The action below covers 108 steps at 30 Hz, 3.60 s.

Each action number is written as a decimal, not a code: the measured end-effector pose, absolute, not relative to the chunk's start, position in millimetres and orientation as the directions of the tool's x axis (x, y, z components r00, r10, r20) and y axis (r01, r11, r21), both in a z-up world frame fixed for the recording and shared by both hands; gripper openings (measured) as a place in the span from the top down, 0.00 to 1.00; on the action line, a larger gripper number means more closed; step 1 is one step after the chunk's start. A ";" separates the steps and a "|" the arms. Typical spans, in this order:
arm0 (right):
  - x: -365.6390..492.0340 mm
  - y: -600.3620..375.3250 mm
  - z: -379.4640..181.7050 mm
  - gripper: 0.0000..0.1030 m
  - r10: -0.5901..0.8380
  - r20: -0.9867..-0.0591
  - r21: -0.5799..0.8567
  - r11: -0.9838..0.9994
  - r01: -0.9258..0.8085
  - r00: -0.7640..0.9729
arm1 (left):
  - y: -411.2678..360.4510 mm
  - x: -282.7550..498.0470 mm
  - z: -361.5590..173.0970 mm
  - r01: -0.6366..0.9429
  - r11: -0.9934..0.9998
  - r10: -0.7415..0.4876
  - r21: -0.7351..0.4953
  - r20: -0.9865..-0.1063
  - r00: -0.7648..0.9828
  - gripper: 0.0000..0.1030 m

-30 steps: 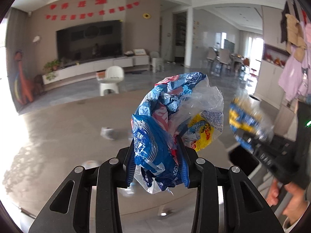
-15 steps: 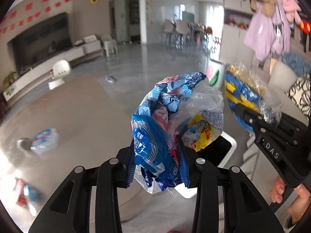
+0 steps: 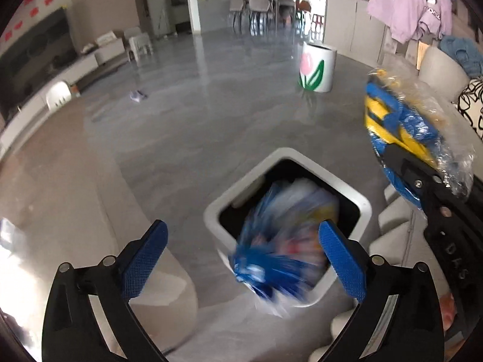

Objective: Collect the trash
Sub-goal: 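Open the right tool over the white bin to drop the clear bag, then return both tools to the table and grasp the blue-filled zip bag with the right tool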

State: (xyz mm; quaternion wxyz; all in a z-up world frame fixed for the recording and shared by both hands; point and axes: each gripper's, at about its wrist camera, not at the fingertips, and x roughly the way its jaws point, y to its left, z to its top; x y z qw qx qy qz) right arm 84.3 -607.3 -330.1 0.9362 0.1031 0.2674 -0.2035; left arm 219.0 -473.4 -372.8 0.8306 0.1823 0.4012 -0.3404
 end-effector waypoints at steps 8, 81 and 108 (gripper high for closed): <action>97.2 -610.6 -342.2 0.88 -0.269 -0.590 0.124 0.902 0.414 0.761 | -457.4 204.6 -351.1 0.655 0.742 -0.385 0.142 -0.709 0.590 0.05; 227.8 -123.2 -322.6 0.06 0.104 -0.713 0.221 0.972 0.081 0.693 | 82.1 308.7 -303.6 0.283 0.956 -0.183 0.072 -0.609 0.772 0.05; 219.4 -83.8 -331.4 0.45 -0.001 -0.661 0.144 0.981 0.128 0.751 | 83.7 351.4 -328.6 0.392 0.920 -0.300 -0.030 -0.697 0.652 0.05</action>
